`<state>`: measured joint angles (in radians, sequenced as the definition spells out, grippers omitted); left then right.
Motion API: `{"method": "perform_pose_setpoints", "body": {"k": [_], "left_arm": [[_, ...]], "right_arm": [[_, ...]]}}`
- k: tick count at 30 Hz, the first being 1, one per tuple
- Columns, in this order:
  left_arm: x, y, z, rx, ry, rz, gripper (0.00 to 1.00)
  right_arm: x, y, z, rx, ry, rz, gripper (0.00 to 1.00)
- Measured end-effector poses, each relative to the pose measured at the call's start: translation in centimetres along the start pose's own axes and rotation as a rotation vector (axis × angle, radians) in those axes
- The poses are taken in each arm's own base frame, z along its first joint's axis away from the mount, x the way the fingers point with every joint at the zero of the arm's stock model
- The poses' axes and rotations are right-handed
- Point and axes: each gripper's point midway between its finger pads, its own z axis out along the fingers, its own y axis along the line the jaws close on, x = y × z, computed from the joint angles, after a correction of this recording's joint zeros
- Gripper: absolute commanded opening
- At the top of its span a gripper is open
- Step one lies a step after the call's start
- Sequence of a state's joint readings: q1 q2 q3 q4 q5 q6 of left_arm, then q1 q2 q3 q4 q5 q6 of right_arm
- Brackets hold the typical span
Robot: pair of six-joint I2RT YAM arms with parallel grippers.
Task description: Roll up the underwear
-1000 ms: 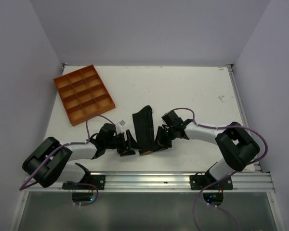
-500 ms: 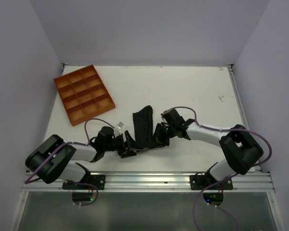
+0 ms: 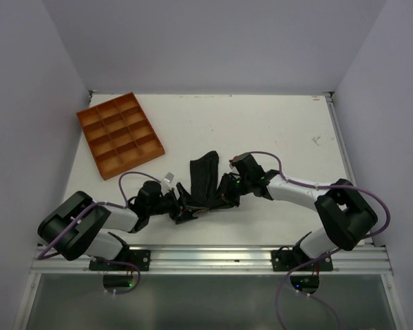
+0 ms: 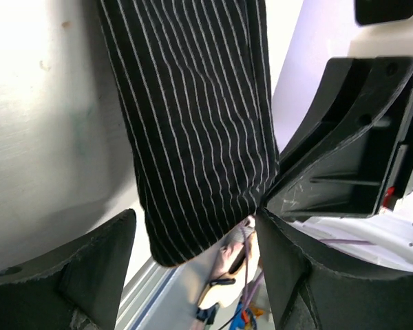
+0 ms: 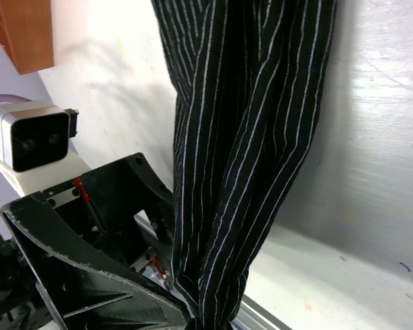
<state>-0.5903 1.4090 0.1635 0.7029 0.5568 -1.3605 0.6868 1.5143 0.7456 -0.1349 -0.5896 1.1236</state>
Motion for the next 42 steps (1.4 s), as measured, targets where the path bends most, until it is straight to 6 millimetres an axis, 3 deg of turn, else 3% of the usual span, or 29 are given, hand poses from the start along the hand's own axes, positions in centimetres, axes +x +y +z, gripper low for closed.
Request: {"method": "perform_pose_setpoints", "body": {"k": [12,25,42], "left_arm": [[-1.0,-2.0,0.1,0.076,-0.052,-0.048,0.69],[-1.5,-2.1,-0.6,0.098,-0.112,-0.074,0.61],[-1.4,-1.7,-0.9,0.105,-0.121,-0.065,0.63]], "right_arm": [[-0.2,1.3,-0.2,-0.047,-0.013,0.005,0.00],[-0.3,1.4,-0.1,-0.068,-0.015,0.026,0.00],[-0.1,2.1,-0.1,-0.114,-0.007,0.065,0.00]]}}
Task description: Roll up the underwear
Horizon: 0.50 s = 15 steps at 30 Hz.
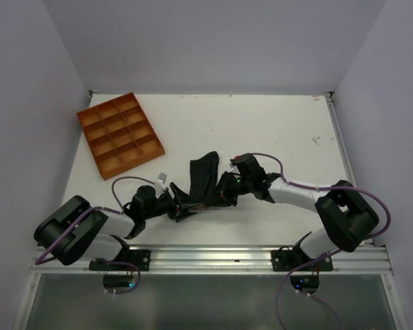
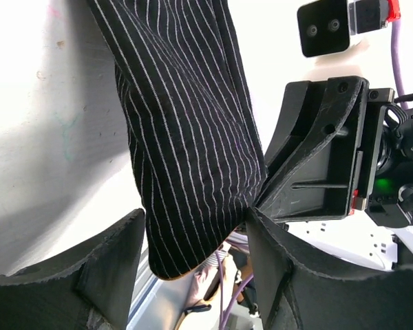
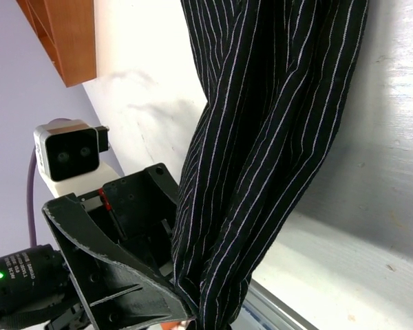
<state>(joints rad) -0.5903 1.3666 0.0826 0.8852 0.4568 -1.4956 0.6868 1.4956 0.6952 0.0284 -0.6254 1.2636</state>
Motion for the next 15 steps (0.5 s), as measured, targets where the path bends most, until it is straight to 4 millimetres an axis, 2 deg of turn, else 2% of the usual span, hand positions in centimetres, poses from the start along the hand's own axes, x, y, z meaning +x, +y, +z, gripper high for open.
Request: {"method": "perform_pose_setpoints", "body": {"k": [10,15], "left_arm": [[-0.1,-0.9,0.0,0.039,-0.005,0.018,0.56],[-0.1,-1.1,-0.1,0.050,-0.006,0.023,0.50]], "right_arm": [[0.1,0.6,-0.2,-0.023,0.000,0.004,0.00],[0.5,0.2,-0.4,-0.033,0.007,0.018,0.00]]}}
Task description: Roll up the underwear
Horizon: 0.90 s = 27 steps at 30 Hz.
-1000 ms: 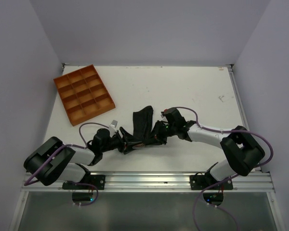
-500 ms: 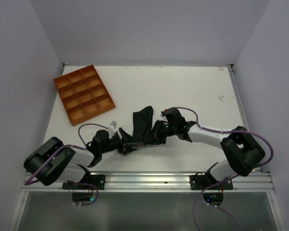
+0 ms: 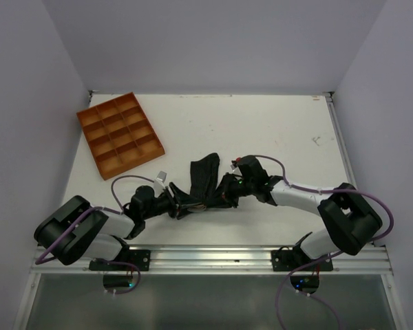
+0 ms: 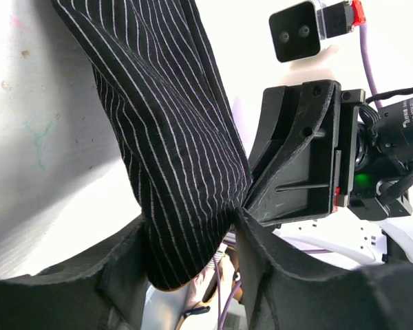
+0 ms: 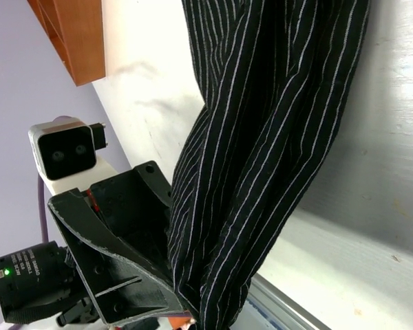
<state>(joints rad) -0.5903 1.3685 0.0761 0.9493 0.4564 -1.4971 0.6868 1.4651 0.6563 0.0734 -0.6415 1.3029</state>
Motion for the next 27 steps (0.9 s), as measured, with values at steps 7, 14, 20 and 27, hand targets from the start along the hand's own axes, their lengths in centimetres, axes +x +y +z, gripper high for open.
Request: {"method": "perform_pose_setpoints", "body": {"k": [7,14,20,27], "left_arm": [[0.1,0.0,-0.1,0.005,-0.001,-0.001,0.38],[0.0,-0.1,-0.1,0.008,0.001,0.001,0.06],[0.2,0.1,0.3,-0.021,0.026,-0.010,0.00],[0.8,1.3,0.5,-0.133,0.077,-0.025,0.00]], "right_arm": [[0.1,0.0,0.0,-0.008,0.004,0.013,0.00],[0.1,0.0,0.0,-0.009,0.003,0.019,0.13],[0.1,-1.0,-0.4,0.073,0.001,-0.023,0.28],[-0.6,-1.3,-3.8,0.282,-0.093,-0.300,0.43]]}}
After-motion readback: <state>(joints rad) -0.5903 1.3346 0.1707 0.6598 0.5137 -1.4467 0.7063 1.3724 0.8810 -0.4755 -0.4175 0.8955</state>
